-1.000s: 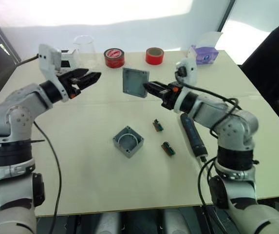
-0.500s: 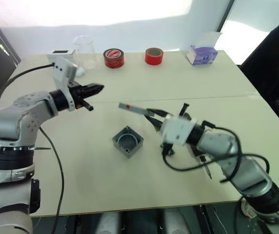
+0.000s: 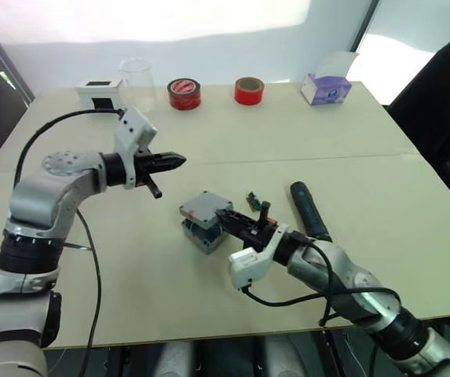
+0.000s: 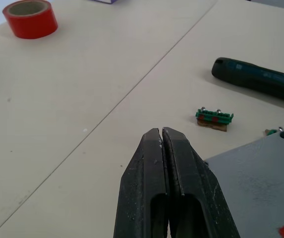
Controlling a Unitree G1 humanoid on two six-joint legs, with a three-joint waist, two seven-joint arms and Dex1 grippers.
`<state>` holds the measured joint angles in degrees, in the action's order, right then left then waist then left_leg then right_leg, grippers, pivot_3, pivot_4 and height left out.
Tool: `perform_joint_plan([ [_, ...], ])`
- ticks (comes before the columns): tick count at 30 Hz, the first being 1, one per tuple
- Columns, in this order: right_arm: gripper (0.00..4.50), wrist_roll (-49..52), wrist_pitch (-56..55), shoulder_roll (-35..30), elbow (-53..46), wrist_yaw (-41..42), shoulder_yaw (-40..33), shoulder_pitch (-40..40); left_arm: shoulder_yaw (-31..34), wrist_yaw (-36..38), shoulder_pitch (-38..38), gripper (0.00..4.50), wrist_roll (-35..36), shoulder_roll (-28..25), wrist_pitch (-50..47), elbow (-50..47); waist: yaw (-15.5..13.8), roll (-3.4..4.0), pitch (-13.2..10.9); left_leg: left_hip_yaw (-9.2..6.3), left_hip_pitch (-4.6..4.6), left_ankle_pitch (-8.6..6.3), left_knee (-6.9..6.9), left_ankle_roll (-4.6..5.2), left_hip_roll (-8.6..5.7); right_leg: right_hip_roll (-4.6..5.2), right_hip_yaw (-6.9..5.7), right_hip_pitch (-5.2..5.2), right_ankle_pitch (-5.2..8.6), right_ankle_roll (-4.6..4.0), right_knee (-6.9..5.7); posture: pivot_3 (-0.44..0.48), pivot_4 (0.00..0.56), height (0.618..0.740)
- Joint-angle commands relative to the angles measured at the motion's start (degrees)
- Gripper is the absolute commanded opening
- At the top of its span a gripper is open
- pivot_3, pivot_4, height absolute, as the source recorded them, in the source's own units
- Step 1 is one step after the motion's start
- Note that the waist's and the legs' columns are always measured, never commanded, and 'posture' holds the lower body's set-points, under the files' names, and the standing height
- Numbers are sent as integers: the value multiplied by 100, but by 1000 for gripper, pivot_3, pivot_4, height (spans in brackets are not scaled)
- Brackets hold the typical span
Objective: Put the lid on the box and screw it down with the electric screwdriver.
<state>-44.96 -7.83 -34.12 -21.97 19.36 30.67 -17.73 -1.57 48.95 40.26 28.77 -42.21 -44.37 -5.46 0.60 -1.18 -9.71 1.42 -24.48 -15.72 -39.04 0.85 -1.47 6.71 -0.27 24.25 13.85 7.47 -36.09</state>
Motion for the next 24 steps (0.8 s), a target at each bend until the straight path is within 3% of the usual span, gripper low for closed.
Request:
perform_joint_plan([
  [1,134,-193,-121,130,-32,-34,-157,12,-16,120,42,54,-55,-64,74,-252,5,0,0,0,0,0,0,0,0,0,0,0,0,0,0,0,150,740],
  [24,134,-331,-502,301,-199,309,-409,375,-524,625,-415,54,-612,-119,518,-609,3,0,0,-1,3,0,-2,1,1,-2,-1,-4,0,0,-1,0,150,740],
])
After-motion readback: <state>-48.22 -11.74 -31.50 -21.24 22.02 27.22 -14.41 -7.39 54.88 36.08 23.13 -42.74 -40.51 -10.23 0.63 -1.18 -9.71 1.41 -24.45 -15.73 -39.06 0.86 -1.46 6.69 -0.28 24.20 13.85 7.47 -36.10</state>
